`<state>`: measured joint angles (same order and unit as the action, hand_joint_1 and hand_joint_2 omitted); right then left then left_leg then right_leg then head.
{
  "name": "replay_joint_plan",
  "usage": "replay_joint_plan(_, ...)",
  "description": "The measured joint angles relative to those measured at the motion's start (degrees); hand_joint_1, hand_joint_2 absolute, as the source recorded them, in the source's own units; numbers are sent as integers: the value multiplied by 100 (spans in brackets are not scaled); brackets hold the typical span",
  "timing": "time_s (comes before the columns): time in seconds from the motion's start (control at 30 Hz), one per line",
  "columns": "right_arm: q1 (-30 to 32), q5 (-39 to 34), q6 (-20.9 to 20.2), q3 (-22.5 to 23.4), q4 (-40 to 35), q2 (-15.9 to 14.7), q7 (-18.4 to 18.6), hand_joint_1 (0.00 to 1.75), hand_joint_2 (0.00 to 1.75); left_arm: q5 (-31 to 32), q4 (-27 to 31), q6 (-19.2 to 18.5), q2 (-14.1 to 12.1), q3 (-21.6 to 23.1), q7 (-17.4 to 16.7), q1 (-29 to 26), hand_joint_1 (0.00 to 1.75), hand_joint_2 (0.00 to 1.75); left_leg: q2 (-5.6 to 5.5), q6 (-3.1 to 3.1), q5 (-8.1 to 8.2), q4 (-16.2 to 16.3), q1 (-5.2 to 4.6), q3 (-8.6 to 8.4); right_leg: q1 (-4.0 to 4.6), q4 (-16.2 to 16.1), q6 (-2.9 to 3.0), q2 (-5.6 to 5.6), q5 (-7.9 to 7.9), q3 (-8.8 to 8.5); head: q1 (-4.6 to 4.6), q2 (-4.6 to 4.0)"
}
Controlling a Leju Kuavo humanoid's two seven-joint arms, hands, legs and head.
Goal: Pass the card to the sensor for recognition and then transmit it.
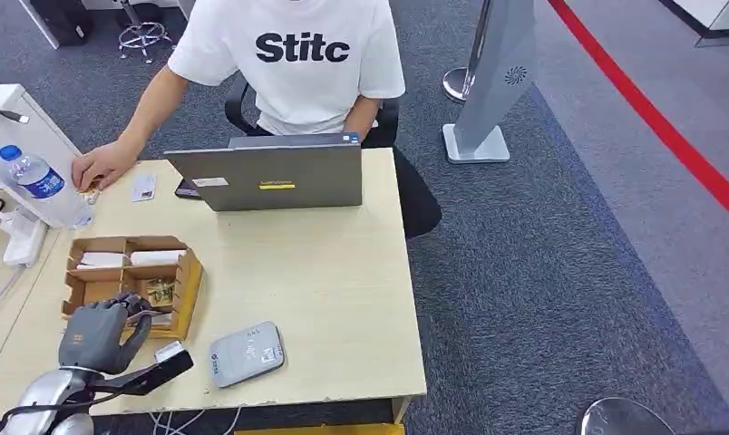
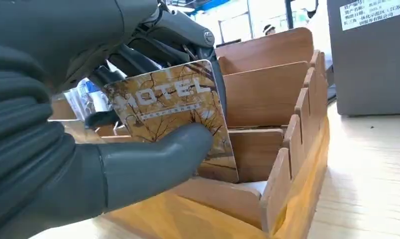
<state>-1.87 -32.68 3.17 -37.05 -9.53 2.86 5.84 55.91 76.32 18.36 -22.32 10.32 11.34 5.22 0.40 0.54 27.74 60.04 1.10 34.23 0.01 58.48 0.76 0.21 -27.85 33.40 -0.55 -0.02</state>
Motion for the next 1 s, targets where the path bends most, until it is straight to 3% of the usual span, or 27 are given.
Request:
replay_joint_plan(0.27,2,-24,37,-2,0,0,-4,0,175,-83,497,486,-4,-24,140,-20,175,175,-2,0,0,0,0,1,0,0,0,-2,0,0,-2,0)
replay_joint_plan(0.57,3,-26,57,-24,0,0,-28,0,175,-68,1082,538,-129,-109,140,178,175,175,-2,1,-1,0,1,-1,1,1,0,-2,0,1,0,0)
replay_joint_plan(0.7,3,-22,57,-31,0,0,-48,0,175,-42,1126,253,-247,-166,-24,568,175,175,-3,1,-2,0,2,-1,1,1,0,-3,0,2,0,0)
replay_joint_plan(0.87,-9,13,55,-88,0,0,-61,0,175,194,471,-397,-352,-164,-401,1492,175,175,-4,7,-10,0,2,-2,2,4,8,-4,7,2,0,2)
replay_joint_plan(1.0,-21,41,48,-144,0,-2,-59,0,175,506,-462,-507,-358,-70,-636,2250,175,175,-1,11,-12,0,3,-2,2,6,11,0,10,3,-4,0)
